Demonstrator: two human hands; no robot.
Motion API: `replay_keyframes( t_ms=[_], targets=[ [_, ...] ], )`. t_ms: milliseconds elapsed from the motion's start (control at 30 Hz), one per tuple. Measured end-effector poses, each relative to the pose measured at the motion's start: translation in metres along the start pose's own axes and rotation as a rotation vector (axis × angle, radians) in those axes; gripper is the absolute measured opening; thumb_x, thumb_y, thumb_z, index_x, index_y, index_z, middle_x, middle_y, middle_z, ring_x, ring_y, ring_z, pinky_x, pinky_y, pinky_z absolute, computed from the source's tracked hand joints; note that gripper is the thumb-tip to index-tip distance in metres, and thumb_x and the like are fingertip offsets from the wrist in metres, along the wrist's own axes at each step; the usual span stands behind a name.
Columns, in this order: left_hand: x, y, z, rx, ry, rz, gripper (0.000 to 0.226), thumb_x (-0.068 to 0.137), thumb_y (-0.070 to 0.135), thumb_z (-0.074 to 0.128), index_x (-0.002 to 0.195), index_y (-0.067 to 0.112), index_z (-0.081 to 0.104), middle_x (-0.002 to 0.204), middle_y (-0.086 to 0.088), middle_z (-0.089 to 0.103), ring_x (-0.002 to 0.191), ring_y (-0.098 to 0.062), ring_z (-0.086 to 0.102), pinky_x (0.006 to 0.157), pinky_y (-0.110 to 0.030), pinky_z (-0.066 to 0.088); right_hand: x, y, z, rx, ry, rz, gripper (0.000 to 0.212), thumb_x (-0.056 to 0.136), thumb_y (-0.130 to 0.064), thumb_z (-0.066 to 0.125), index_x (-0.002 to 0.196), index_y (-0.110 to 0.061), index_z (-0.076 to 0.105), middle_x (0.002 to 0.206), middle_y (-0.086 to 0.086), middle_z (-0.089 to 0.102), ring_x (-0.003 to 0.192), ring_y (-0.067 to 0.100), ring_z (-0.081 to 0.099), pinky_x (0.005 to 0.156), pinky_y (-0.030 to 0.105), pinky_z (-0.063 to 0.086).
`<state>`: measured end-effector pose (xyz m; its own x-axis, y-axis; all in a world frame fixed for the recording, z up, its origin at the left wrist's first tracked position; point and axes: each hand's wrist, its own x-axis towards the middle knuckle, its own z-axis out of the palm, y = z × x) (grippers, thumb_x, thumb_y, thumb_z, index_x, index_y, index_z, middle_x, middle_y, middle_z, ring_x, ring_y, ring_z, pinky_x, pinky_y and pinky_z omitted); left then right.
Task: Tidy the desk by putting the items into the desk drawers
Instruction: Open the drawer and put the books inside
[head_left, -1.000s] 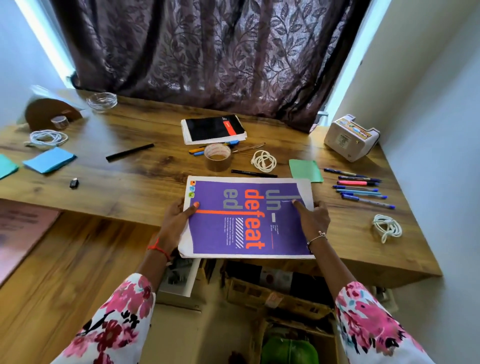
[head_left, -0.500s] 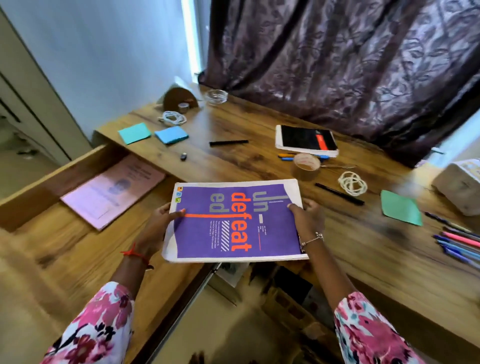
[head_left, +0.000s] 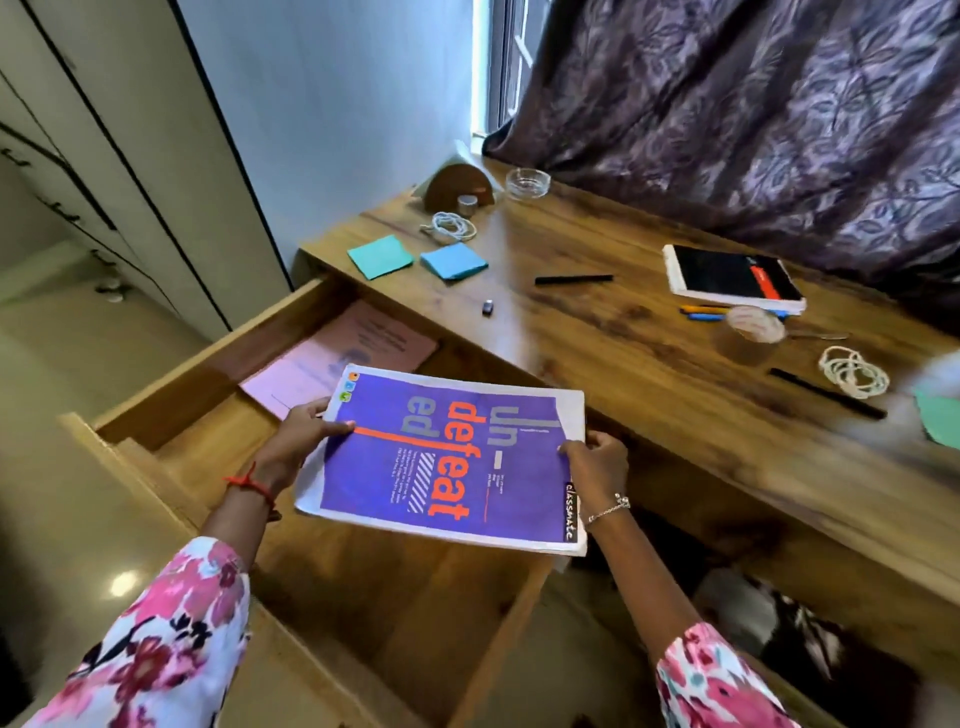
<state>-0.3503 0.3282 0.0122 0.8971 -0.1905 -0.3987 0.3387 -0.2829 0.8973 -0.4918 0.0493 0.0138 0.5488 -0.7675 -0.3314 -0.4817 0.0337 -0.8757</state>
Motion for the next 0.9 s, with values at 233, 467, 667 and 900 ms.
replay_keyframes(
  t_ms=[233, 467, 667, 900],
  targets=[
    [0.035, -0.006, -0.055, 0.198, -0.183, 0.036, 0.027, 0.085, -0.002, 0.06, 0.11, 0.009, 0.058, 0.104, -0.009, 0.062, 0.085, -0.022, 0.06, 0.067, -0.026, 0.049, -0.057, 0.029, 0.059, 0.001, 0.097, 0.127, 0.01, 0.076, 0.0, 0.051, 0.078, -0.002, 0.061, 0.072, 0.011, 0.061, 0.063, 0.026, 0.056, 0.046, 0.023, 0.037],
    [0.057, -0.005, -0.047, 0.317, -0.405, 0.098, 0.046, 0.076, -0.02, 0.058, 0.119, -0.004, 0.052, 0.104, -0.013, 0.063, 0.087, -0.023, 0.059, 0.067, -0.019, 0.052, -0.079, 0.044, 0.079, -0.009, 0.16, 0.189, 0.03, 0.077, 0.001, 0.053, 0.107, 0.002, 0.059, 0.106, 0.02, 0.067, 0.094, 0.036, 0.063, 0.083, 0.04, 0.052],
    [0.075, -0.003, -0.022, 0.437, -0.519, 0.183, 0.072, 0.069, -0.023, 0.064, 0.133, 0.0, 0.038, 0.123, -0.022, 0.057, 0.112, -0.034, 0.057, 0.095, -0.047, 0.047, -0.06, 0.041, 0.079, -0.129, 0.155, 0.1, 0.056, 0.077, 0.002, 0.055, 0.131, 0.0, 0.04, 0.125, 0.02, 0.056, 0.111, 0.036, 0.056, 0.092, 0.04, 0.048],
    [0.107, -0.01, 0.011, 0.807, -0.517, 0.267, 0.096, 0.068, -0.003, 0.076, 0.146, 0.006, 0.021, 0.133, -0.025, 0.033, 0.127, -0.036, 0.036, 0.107, -0.034, 0.034, -0.031, 0.042, 0.084, -0.389, 0.073, 0.113, 0.083, 0.082, -0.001, 0.053, 0.147, -0.005, 0.002, 0.143, 0.032, 0.025, 0.114, 0.039, 0.048, 0.075, 0.023, 0.038]
  ],
)
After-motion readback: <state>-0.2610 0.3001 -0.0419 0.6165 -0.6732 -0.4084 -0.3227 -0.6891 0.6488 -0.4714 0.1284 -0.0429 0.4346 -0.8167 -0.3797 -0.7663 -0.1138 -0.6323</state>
